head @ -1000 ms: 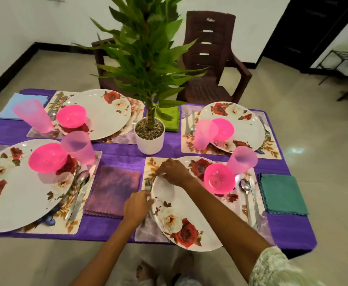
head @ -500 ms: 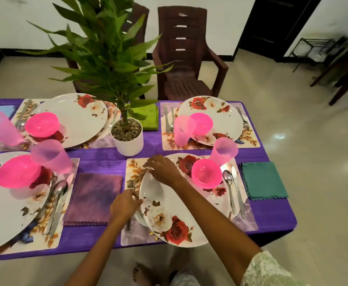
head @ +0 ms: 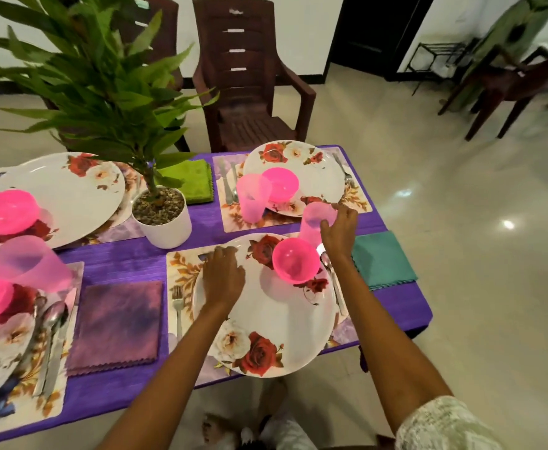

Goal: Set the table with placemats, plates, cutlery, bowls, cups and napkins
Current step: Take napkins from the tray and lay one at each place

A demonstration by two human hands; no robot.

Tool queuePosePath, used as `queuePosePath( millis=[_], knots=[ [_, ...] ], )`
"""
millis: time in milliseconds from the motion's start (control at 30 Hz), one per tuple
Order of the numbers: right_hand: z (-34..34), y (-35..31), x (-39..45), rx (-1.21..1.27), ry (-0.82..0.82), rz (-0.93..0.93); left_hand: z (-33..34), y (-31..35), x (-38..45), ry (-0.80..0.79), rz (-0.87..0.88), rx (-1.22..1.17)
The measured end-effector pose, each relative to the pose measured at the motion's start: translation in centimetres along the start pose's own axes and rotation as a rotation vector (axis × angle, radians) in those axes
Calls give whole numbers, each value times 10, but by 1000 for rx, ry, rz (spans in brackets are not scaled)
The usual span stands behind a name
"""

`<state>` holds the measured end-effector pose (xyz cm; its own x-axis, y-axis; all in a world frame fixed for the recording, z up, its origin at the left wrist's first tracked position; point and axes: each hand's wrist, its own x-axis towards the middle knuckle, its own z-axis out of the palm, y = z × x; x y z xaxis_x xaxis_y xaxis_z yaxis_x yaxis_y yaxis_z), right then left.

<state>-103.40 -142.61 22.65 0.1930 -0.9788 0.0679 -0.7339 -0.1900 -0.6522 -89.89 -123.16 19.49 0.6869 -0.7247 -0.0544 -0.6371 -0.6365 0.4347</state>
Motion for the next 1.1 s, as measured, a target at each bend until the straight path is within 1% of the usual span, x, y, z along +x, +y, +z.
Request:
queuePosePath(
  millis=[100, 233, 367, 467, 700, 800, 867, 967, 1033, 1100],
  knots=[
    [-2, 1, 7, 77, -60, 81, 8, 27, 12, -4, 21, -35],
    [-12, 3, 17, 32, -44, 95, 16, 45, 18, -14, 44, -41],
    [-25, 14, 23, 4, -2, 83, 18, 63, 22, 13, 83, -97],
    [-31, 18, 29, -4, 1, 100, 17, 70, 24, 1, 117, -72],
    [-31, 18, 26, 36, -32, 77, 16, 46, 36, 5, 72, -42],
    [-34, 28, 6, 112, 84, 140, 11, 27, 40, 43, 17, -28],
    [-34, 39, -20, 150, 141, 139, 8, 12, 41, 68, -30, -1],
    [-25, 60, -61, 94, 80, 160, 5, -9, 42, 18, -134, 41],
    [-17, 71, -78, 23, -17, 191, 4, -20, 40, -52, -218, 58],
    [-9, 78, -89, -48, -133, 216, 2, -29, 37, -140, -260, 75]
  ],
)
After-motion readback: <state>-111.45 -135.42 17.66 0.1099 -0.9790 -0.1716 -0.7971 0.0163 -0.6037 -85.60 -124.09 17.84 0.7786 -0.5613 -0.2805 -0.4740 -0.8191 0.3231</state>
